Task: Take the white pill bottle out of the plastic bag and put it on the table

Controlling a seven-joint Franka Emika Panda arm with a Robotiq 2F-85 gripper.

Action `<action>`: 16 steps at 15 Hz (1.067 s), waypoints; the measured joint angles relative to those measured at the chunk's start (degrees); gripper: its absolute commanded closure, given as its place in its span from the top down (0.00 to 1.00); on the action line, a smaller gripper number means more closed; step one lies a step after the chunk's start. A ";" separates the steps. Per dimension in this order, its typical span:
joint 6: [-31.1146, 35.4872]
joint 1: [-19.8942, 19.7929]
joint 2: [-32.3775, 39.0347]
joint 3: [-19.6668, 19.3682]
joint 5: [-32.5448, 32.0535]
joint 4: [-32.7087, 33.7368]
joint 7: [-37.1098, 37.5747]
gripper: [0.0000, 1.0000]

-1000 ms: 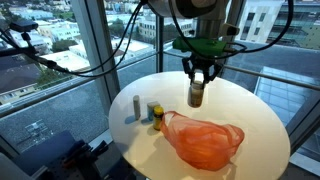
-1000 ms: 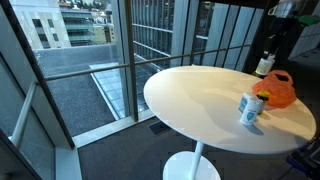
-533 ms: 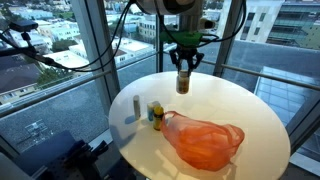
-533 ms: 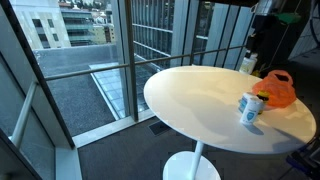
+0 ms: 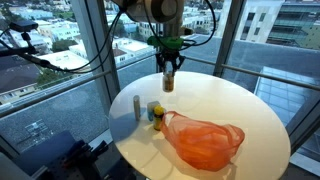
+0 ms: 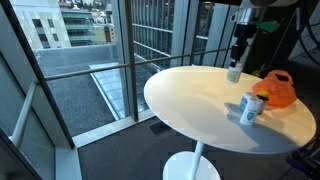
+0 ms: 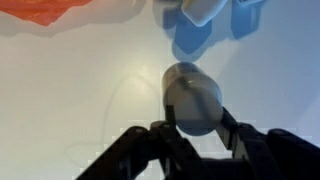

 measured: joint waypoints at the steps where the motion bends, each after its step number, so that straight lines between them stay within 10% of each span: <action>1: -0.02 0.37 0.32 0.29 -0.35 -0.04 0.01 0.19; 16: 5.55 3.43 1.70 4.09 -0.74 -7.39 0.01 0.19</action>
